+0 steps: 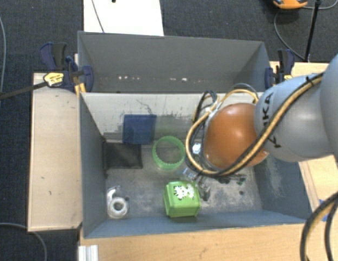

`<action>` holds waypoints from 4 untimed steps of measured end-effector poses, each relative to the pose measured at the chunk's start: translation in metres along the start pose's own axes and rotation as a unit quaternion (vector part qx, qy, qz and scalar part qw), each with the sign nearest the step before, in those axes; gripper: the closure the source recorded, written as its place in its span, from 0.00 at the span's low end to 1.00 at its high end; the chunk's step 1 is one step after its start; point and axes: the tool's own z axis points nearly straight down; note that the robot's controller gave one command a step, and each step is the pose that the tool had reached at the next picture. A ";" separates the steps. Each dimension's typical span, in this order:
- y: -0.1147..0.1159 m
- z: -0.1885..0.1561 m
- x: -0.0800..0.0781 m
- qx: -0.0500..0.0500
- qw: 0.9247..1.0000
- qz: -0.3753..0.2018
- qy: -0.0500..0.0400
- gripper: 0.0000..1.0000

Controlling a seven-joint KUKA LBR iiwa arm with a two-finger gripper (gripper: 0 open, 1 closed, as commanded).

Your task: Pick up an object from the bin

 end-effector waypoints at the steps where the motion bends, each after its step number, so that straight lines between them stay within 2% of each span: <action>1: 0.003 -0.042 -0.003 -0.005 1.000 -0.017 0.004 1.00; 2: -0.003 -0.059 -0.008 0.002 1.000 -0.013 -0.003 1.00; 3: 0.001 -0.079 -0.003 -0.008 1.000 -0.012 0.006 1.00; 4: -0.011 -0.141 -0.013 -0.002 1.000 -0.024 0.000 1.00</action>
Offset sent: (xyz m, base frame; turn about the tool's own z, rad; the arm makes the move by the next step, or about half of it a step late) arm 0.0061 0.0031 -0.0069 0.0136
